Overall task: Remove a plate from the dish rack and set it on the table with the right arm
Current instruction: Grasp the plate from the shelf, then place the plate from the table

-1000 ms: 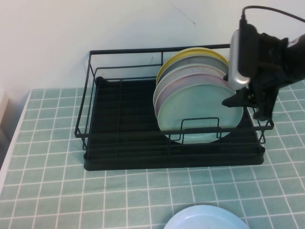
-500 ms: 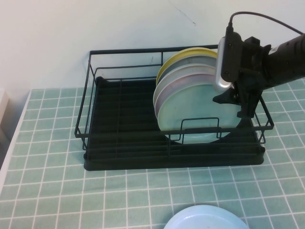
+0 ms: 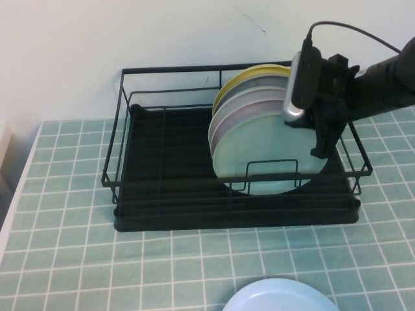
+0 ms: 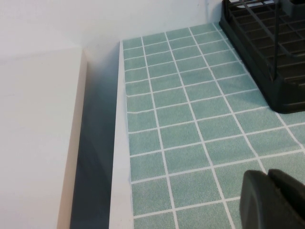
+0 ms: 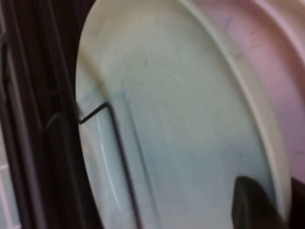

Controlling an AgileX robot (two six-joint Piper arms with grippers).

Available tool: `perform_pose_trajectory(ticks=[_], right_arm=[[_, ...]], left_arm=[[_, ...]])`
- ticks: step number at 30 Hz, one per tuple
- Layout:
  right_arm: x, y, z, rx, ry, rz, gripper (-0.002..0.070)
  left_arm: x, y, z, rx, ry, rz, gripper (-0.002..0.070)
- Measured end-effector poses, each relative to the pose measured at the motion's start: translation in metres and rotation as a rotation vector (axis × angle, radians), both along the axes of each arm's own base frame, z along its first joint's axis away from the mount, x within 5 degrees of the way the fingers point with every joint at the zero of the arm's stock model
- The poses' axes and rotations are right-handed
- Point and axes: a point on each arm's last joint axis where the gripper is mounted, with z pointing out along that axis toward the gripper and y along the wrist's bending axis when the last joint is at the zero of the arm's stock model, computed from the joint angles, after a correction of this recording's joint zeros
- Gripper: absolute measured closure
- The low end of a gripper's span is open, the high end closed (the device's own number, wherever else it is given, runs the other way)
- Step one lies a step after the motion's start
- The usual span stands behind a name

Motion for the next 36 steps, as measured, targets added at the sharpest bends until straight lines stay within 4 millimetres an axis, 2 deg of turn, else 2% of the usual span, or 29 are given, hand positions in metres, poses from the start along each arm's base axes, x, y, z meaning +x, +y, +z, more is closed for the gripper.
perform_pose_trajectory(ticks=[2, 5, 10, 16, 18, 20, 22, 25, 29, 33, 36], right_arm=[[0.003, 0.001, 0.007, 0.022, -0.01, -0.02, 0.0599], [0.003, 0.001, 0.021, 0.038, 0.0, -0.034, 0.0599], [-0.015, -0.007, 0.077, 0.053, -0.042, -0.071, 0.0599], [-0.077, -0.03, 0.145, 0.166, 0.045, -0.215, 0.0601], [-0.102, -0.038, 0.159, 0.207, 0.112, -0.27, 0.0601], [-0.125, -0.045, 0.163, 0.243, 0.2, -0.333, 0.0601], [-0.147, -0.051, 0.159, 0.271, 0.289, -0.397, 0.0601], [-0.179, -0.059, 0.138, 0.322, 0.423, -0.488, 0.0601], [-0.208, -0.06, 0.077, 0.366, 0.65, -0.563, 0.0601], [-0.218, -0.054, 0.023, 0.429, 0.806, -0.591, 0.0601], [-0.216, -0.05, 0.0, 0.464, 0.835, -0.571, 0.0601]], left_arm=[[0.0, 0.0, 0.0, 0.0, 0.0, 0.0, 0.0678], [0.0, 0.0, 0.0, 0.0, 0.0, 0.0, 0.0678], [0.0, 0.0, 0.0, 0.0, 0.0, 0.0, 0.0678], [0.0, 0.0, 0.0, 0.0, 0.0, 0.0, 0.0678], [0.0, 0.0, 0.0, 0.0, 0.0, 0.0, 0.0678], [0.0, 0.0, 0.0, 0.0, 0.0, 0.0, 0.0678], [0.0, 0.0, 0.0, 0.0, 0.0, 0.0, 0.0678], [0.0, 0.0, 0.0, 0.0, 0.0, 0.0, 0.0678], [0.0, 0.0, 0.0, 0.0, 0.0, 0.0, 0.0678], [0.0, 0.0, 0.0, 0.0, 0.0, 0.0, 0.0678], [0.0, 0.0, 0.0, 0.0, 0.0, 0.0, 0.0678]])
